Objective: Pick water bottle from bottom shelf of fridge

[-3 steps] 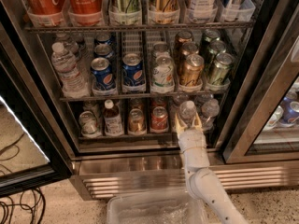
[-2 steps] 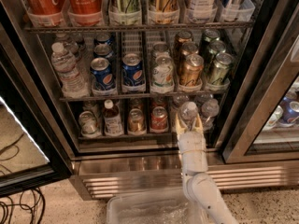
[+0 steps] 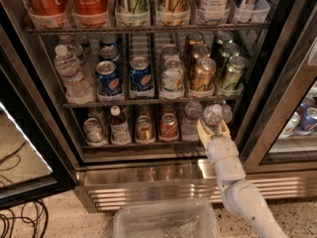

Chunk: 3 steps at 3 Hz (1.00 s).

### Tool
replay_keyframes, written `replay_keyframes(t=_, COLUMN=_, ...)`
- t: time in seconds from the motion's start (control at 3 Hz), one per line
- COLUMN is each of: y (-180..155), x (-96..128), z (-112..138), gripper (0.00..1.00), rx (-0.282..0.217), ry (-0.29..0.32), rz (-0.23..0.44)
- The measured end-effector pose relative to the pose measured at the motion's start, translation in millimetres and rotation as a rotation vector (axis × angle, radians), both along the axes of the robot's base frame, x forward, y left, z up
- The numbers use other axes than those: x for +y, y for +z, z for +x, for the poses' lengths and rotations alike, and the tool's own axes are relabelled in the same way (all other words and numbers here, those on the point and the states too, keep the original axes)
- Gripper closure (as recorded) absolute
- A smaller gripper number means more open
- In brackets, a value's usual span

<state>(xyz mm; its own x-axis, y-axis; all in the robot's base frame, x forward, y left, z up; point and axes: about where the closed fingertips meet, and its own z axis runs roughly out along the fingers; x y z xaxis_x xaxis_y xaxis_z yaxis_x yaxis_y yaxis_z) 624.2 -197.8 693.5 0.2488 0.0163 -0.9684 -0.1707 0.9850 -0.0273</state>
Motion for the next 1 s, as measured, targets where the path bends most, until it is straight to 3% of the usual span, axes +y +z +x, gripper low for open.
replay_keyframes(t=0.67, y=10.5, x=-39.8, z=8.6, gripper=1.0, rx=0.136, ry=0.212, rz=0.092)
replay_keyframes(t=1.0, y=11.1, x=-24.2, z=2.4, gripper=1.0, rx=0.137, ry=0.286, rz=0.076)
